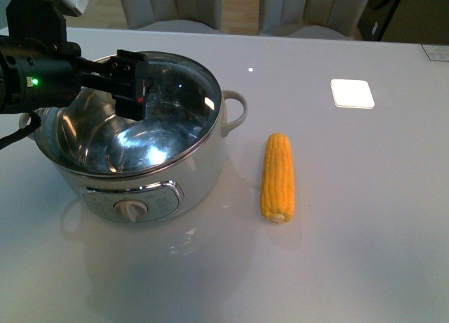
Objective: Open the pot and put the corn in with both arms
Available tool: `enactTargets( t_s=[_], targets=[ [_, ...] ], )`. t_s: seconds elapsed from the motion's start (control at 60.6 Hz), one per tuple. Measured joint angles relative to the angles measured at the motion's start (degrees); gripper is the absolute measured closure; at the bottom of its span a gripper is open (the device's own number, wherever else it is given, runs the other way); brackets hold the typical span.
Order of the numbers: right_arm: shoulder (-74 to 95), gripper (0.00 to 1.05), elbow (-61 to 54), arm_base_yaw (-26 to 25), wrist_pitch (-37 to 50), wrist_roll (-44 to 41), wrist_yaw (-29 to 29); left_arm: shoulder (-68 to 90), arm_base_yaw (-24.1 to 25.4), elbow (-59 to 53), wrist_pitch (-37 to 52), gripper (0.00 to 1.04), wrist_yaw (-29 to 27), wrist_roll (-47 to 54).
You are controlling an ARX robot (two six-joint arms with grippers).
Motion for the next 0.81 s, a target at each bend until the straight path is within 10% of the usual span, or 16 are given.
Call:
enactTargets(
  t_s=[0.247,0.577,0.808],
  targets=[
    [0.00,0.09,0.00,0.00,0.00,0.00,0.00,2.14,-0.22,1.81,0.02,0.08,-1.20,-0.07],
    [0.00,0.09,0.00,0.00,0.00,-0.02,0.00,2.56,-1.46,2.40,0.83,0.57,-2.95,-0.70],
    [0.00,0.09,0.00,0.00,0.00,0.00,0.00,2.58,-1.75,2.38,1.03,0.59,-3.67,-0.72]
  ],
)
